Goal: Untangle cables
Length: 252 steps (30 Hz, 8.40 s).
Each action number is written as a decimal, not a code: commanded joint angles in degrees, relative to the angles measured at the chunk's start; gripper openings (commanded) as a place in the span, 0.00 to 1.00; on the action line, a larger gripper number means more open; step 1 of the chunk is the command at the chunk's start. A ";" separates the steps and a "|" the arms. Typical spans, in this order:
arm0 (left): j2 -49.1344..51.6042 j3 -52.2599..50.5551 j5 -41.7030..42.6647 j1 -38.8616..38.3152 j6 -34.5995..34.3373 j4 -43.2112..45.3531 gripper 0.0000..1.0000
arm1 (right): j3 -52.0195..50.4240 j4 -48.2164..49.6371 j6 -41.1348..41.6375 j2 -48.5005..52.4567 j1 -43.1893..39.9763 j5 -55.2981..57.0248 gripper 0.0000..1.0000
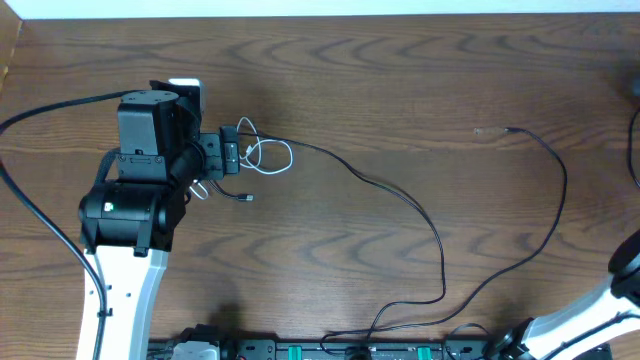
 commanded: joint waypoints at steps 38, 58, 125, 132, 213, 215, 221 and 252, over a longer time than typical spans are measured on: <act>0.02 0.52 0.11 0.04 0.35 0.04 0.92 | -9.79 -54.16 -17.00 -8.24 22.10 23.50 0.99; 0.02 0.52 0.11 0.04 0.35 0.04 0.92 | -21.03 -40.83 -13.20 -8.24 21.55 31.93 0.99; 0.02 0.52 0.11 0.04 0.35 0.04 0.92 | -30.95 -25.92 -13.99 -29.00 12.48 27.98 0.01; 0.02 0.52 0.11 0.04 0.35 0.04 0.93 | -30.95 -18.80 -12.81 -40.24 -0.20 34.14 0.01; 0.02 0.52 0.11 0.04 0.35 0.04 0.92 | -31.95 -24.46 -1.36 -25.64 28.37 8.70 0.99; 0.02 0.52 0.11 0.04 0.35 0.04 0.92 | -31.95 -24.68 -1.33 -25.64 28.59 8.68 0.99; 0.02 0.52 0.11 0.04 0.35 0.04 0.92 | -31.95 -26.36 -1.36 -25.64 29.09 8.68 0.99; 0.02 0.52 0.11 0.04 0.35 0.04 0.92 | -34.75 -28.28 -1.36 -25.64 29.16 6.86 0.99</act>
